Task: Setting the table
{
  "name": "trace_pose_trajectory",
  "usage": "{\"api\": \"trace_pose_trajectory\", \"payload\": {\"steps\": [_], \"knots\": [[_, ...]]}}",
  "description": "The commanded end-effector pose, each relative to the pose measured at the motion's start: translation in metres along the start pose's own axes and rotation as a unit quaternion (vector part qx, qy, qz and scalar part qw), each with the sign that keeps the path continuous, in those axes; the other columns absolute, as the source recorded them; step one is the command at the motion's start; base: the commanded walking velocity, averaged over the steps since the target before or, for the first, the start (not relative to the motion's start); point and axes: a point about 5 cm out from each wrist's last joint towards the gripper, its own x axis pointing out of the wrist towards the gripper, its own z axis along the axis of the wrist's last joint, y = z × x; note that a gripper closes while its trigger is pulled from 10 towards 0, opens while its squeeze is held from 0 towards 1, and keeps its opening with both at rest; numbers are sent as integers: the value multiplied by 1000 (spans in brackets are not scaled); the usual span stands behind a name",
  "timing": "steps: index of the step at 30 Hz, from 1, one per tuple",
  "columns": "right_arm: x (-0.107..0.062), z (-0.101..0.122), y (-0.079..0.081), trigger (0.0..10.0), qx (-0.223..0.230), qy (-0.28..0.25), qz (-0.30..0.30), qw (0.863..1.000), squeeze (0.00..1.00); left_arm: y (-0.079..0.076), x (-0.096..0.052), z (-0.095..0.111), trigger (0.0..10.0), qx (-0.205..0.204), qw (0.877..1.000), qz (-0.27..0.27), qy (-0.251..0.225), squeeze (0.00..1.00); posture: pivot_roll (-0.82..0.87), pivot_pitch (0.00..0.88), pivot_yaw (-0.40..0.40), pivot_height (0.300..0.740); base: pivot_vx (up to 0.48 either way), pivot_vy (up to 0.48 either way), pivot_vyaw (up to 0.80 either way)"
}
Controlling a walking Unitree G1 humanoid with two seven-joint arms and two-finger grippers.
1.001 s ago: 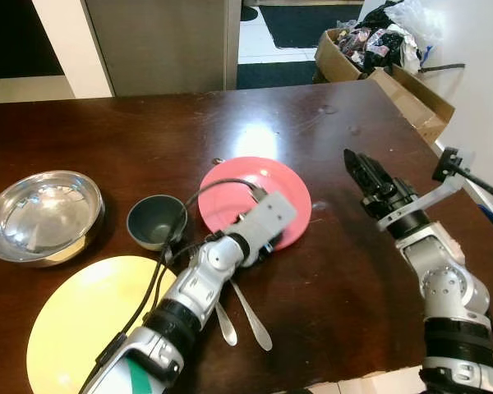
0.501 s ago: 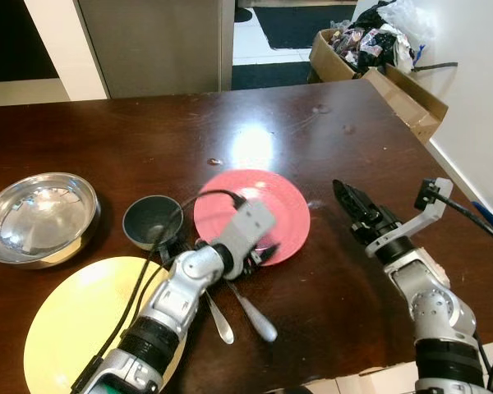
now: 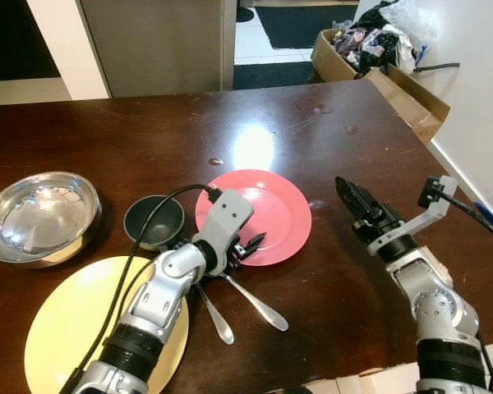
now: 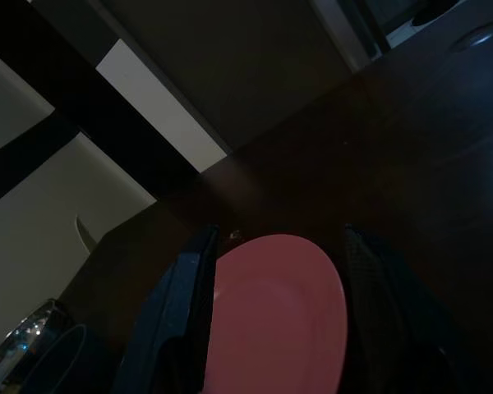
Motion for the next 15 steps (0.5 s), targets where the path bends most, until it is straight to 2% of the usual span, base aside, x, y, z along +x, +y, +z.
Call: {"api": "trace_pose_trajectory", "payload": {"steps": [1,4,6,8,11,15], "knots": [[-5,-4,-4,10000,10,4,-11,1000,0,-7,-2,-12,10000,4,999,-18,27,0,-100,92,17,740,0,0,0],[-2,-2,-4,10000,9,4,-9,1000,0,-17,-4,-24,10000,21,997,-39,57,0,-97,93,16,740,0,0,0],[-2,-2,-4,10000,9,4,-9,1000,0,-17,-4,-24,10000,21,997,-39,57,0,-97,93,16,740,0,0,0],[0,-1,-3,10000,8,2,-9,1000,0,-24,-2,-32,10000,43,995,-44,83,0,-97,93,16,740,0,0,0],[0,0,-3,10000,9,1,-9,1000,0,-25,0,-34,10000,45,994,-42,89,0,-97,93,16,740,0,0,0],[-2,-2,-4,10000,35,-2,-10,999,0,-27,1,-35,10000,48,993,-47,94,0,-107,93,14,740,0,0,0]]}}
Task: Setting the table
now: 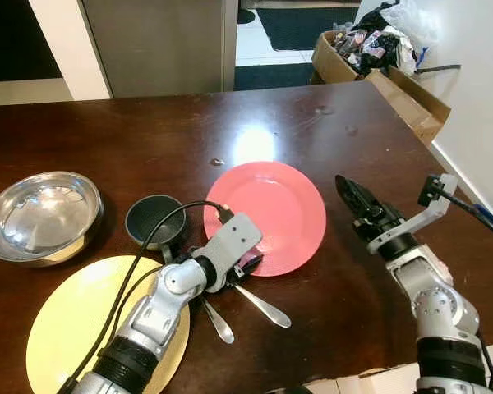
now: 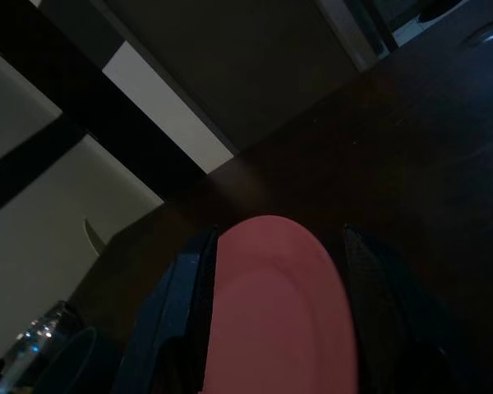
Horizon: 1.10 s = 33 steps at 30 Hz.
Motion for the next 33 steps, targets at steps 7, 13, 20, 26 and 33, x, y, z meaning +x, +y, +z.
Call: {"api": "trace_pose_trajectory", "payload": {"steps": [7,13,20,26,33], "knots": [[-15,-21,-17,10000,105,4,-34,994,0,-9,-1,-22,10000,0,999,-16,52,0,-102,93,12,740,0,0,0],[-25,-44,-27,10000,75,56,-72,993,0,-6,-3,-22,10000,3,999,-15,51,0,-98,93,18,740,0,0,0],[-15,-65,-23,10000,117,88,-47,988,0,-3,-5,-19,10000,4,999,-16,47,0,-77,90,20,740,0,0,0],[-4,-81,-11,10000,144,127,12,981,0,-2,-6,-19,10000,5,999,-17,46,0,-70,89,17,740,0,0,0],[-4,-92,-4,5725,162,164,48,972,0,-3,-8,-20,10000,5,999,-22,46,0,-63,87,11,740,0,0,0]]}}
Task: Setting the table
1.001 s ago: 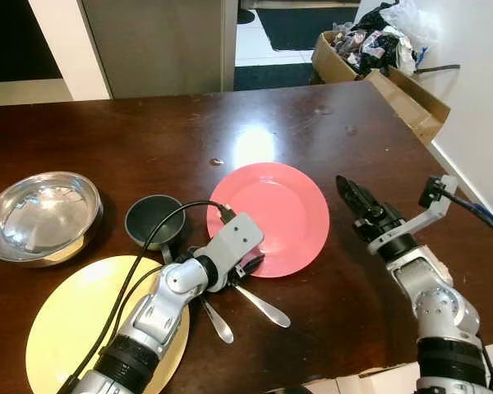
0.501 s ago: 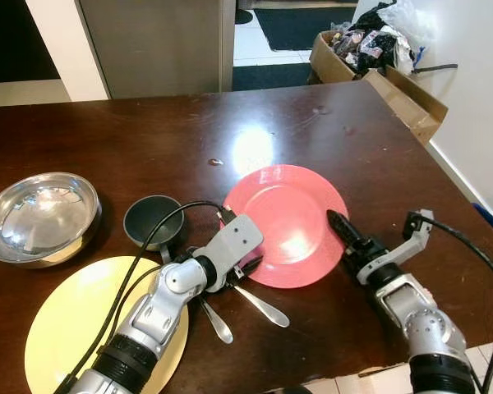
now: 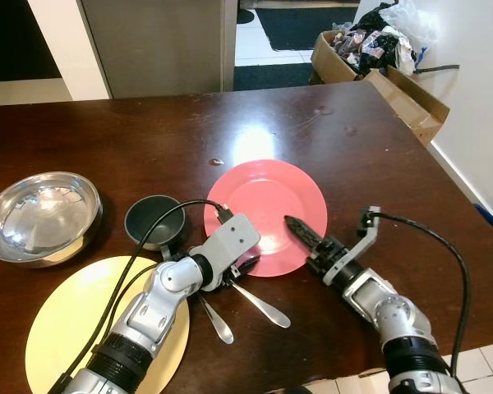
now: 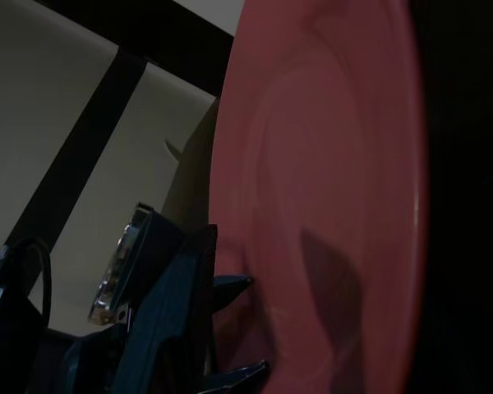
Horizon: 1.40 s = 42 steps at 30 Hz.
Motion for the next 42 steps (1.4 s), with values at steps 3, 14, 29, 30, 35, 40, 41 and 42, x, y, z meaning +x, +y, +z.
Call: {"api": "trace_pose_trajectory", "payload": {"steps": [3,14,29,30,35,40,41,42], "knots": [[-5,-2,-4,0,6,9,8,1000,0,-12,-2,-18,10000,-11,999,-22,39,0,-67,85,11,740,0,0,0],[-13,4,-3,0,7,-5,36,999,0,-15,-1,-19,10000,-10,999,-31,39,0,-75,78,12,740,0,0,0],[-19,43,9,10000,-65,-102,16,993,0,28,-11,17,10000,-268,952,70,-133,0,-85,80,20,740,0,0,0],[-21,50,14,10000,-77,-118,18,990,0,33,-13,18,10000,-309,937,74,-145,0,-85,80,20,740,0,0,0],[-30,80,39,10000,-134,-183,25,974,0,56,-34,16,10000,-336,921,91,-174,0,-99,83,32,740,0,0,0],[-28,91,57,10000,-156,-203,38,966,0,72,-55,3,10000,-219,956,148,-130,0,-97,83,32,740,0,0,0],[-26,93,62,10000,-161,-204,45,965,0,80,-65,3,10000,-203,955,168,-133,0,-83,85,29,740,0,0,0],[-26,93,62,10000,-161,-204,45,965,0,80,-65,3,10000,-203,955,168,-133,0,-83,85,29,740,0,0,0]]}}
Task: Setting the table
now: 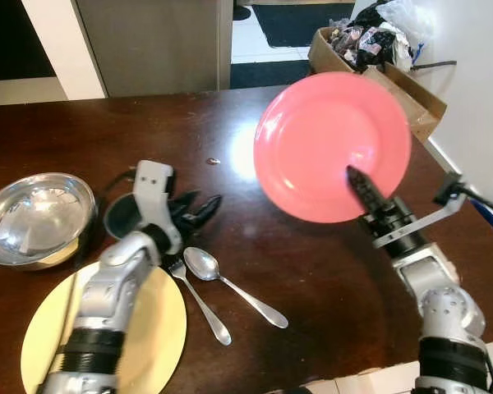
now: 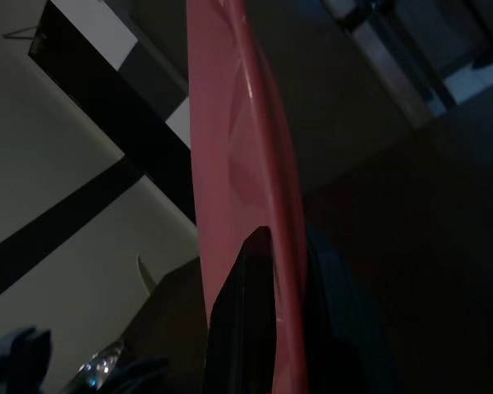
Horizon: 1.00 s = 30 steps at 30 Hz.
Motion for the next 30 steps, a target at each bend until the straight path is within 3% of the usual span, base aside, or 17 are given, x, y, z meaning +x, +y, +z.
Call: {"api": "trace_pose_trajectory", "payload": {"steps": [1,3,4,5,9,15,19,22,25,30], "knots": [[6,4,11,10000,-4,-7,17,1000,0,10,-9,15,10000,28,999,20,-23,0,-75,84,25,740,0,0,0],[15,6,23,10000,-1,-12,38,999,0,23,-22,44,10000,56,996,47,-60,0,-59,81,20,740,0,0,0],[15,6,23,10000,-1,-12,38,999,0,23,-22,44,10000,56,996,47,-60,0,-59,81,20,740,0,0,0],[22,4,35,10000,-1,-12,49,999,0,25,-30,69,10000,71,992,55,-87,0,-57,80,19,740,0,0,0],[27,-5,48,10000,0,2,62,998,0,15,-35,84,10000,90,989,49,-104,0,-50,79,16,740,0,0,0],[26,-23,60,10000,17,25,56,998,0,-5,-37,90,10000,101,987,51,-116,0,-49,78,18,740,0,0,0],[25,-30,73,10000,56,25,68,996,0,2,-45,88,10000,134,981,106,-95,0,-52,79,19,740,0,0,0],[23,-36,78,10000,71,32,64,995,0,12,-52,81,10000,137,976,159,-63,0,-36,79,16,740,0,0,0],[23,-39,77,10000,74,28,49,996,0,14,-56,70,10000,145,971,188,-39,0,-33,78,17,740,0,0,0],[30,-36,76,10000,40,7,16,999,0,5,-58,57,10000,136,970,200,-26,0,-37,72,19,740,0,0,0]]}}
